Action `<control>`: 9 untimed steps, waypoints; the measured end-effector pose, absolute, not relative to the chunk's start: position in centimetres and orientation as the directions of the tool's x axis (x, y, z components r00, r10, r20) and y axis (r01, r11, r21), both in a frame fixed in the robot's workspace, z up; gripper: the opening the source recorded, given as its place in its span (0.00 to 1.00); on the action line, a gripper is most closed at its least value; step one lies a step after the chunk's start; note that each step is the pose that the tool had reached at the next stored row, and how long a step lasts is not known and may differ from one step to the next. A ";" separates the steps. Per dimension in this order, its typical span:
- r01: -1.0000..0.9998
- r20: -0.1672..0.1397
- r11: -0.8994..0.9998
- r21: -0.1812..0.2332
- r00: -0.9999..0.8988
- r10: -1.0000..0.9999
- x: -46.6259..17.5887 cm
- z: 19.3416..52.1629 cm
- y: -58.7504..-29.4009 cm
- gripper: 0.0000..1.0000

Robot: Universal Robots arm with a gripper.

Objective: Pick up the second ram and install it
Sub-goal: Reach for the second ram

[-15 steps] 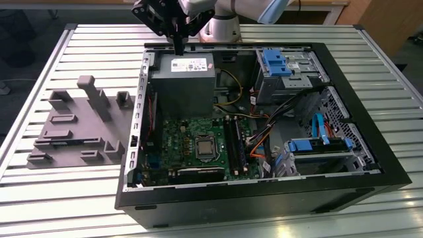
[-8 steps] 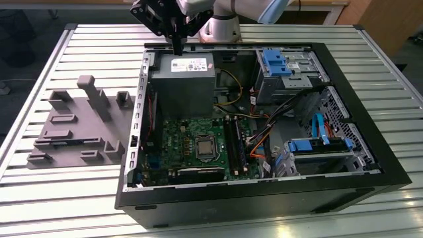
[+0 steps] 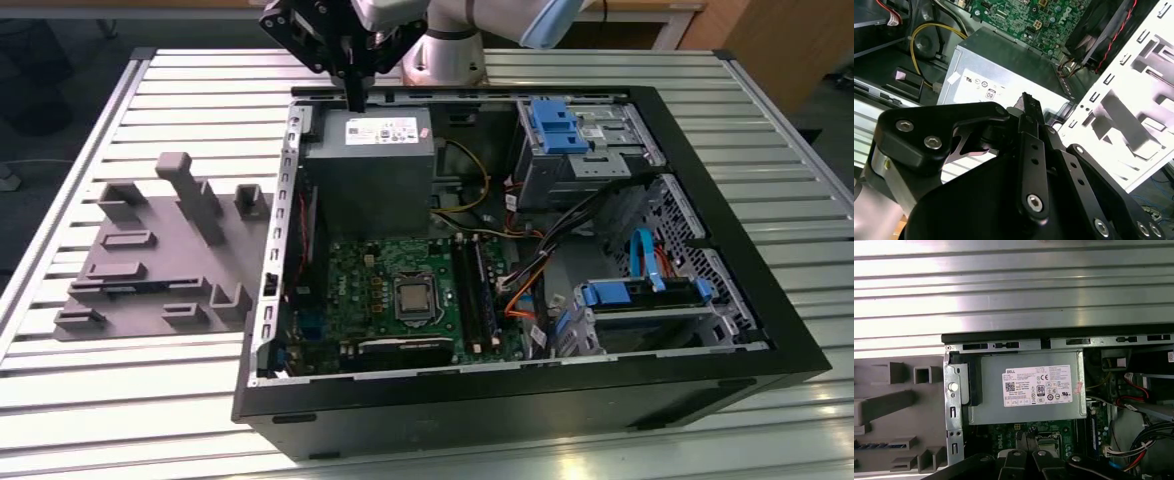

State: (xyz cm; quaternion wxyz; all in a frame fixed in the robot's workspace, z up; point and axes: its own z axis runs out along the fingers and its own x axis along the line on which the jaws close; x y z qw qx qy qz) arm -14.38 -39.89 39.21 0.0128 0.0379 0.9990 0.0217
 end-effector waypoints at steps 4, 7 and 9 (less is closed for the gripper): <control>0.075 -0.024 0.996 0.044 -0.997 0.076 -14.5 39.2 -39.9 0.11; 0.075 -0.024 0.996 0.044 -0.997 0.076 -14.6 39.2 -39.9 0.11; 0.075 -0.024 0.996 0.044 -0.997 0.076 -14.7 39.2 -39.9 0.11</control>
